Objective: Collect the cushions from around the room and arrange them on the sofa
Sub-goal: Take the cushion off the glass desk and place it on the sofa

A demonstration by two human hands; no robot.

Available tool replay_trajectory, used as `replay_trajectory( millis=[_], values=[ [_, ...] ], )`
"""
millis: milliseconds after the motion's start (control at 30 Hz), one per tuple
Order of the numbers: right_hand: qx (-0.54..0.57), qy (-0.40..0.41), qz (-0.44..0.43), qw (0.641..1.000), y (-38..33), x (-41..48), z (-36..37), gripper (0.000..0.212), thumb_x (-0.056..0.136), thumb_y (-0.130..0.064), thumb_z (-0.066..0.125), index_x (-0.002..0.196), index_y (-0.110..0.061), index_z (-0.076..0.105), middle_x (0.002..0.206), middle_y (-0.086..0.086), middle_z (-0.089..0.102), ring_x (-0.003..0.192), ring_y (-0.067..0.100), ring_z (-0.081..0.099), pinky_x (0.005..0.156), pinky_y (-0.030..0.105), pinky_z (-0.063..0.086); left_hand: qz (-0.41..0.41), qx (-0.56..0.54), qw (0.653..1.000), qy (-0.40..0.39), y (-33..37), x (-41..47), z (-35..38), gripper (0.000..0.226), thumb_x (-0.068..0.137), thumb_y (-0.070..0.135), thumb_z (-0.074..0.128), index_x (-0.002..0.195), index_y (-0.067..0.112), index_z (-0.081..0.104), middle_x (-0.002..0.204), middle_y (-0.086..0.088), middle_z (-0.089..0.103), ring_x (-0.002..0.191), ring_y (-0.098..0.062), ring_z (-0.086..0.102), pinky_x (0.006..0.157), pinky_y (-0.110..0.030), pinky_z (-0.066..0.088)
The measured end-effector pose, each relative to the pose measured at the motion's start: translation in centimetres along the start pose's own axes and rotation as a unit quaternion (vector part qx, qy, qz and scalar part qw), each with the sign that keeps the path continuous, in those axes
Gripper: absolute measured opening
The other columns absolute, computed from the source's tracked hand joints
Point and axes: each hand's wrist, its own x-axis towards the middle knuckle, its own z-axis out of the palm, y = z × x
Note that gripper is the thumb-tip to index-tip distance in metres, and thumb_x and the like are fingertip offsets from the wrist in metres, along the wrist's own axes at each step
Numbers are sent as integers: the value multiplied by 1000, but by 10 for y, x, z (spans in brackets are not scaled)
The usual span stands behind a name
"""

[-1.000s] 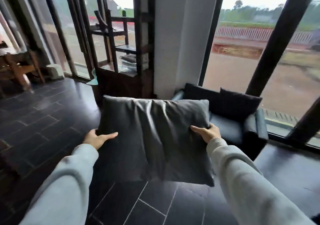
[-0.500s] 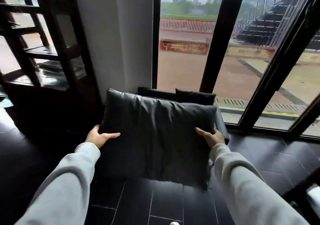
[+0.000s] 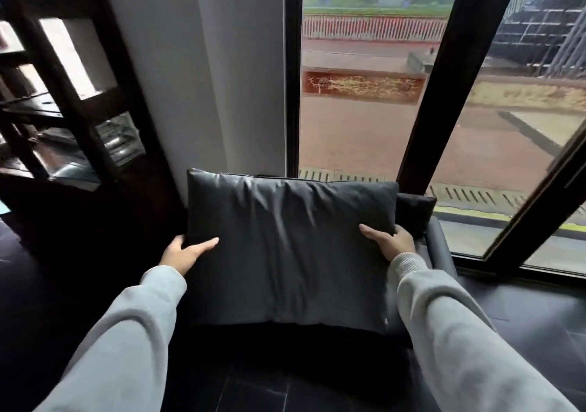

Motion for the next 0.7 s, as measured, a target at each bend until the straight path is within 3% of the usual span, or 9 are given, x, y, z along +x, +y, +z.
replay_trajectory(
  millis=[67,267,433,533,600,700],
  values=[
    [-1,3,12,1000,1,44,23,67,65,-36,98,119,-7,72,105,9,78,101,28,74,98,47,59,-8,-12,1000,15,8,46,13,73,50,46,94,113,19,69,105,-3,78,92,-24,76,92,-44,59],
    [-7,30,31,999,19,179,106,69,63,-37,99,121,-11,70,110,6,77,105,27,73,100,47,58,-20,-7,1000,2,22,226,60,47,66,27,93,106,18,69,109,-8,78,93,-29,75,91,-47,58],
    [30,54,44,997,63,322,177,72,63,-39,98,124,-14,70,111,3,78,102,24,75,97,47,60,10,-17,998,-64,12,415,125,72,74,24,90,137,27,54,124,-2,70,109,-25,70,99,-46,54],
    [41,74,54,995,98,395,212,67,65,-36,98,121,-14,70,113,3,78,104,24,75,98,47,59,-5,-16,997,-79,-10,503,161,65,78,28,87,130,32,50,118,8,69,100,-12,68,78,-33,52],
    [47,76,56,994,119,435,231,65,64,-34,99,120,-15,70,112,3,79,102,22,76,93,43,61,-17,-7,996,-85,-27,555,179,65,81,28,85,134,31,47,120,8,66,98,-6,64,74,-28,46],
    [69,84,46,993,145,489,255,63,62,-33,99,116,-17,72,108,1,82,96,15,79,74,25,63,-27,-2,994,-103,-53,622,206,66,84,25,82,139,29,46,122,7,66,103,-7,64,78,-28,46]
  ],
)
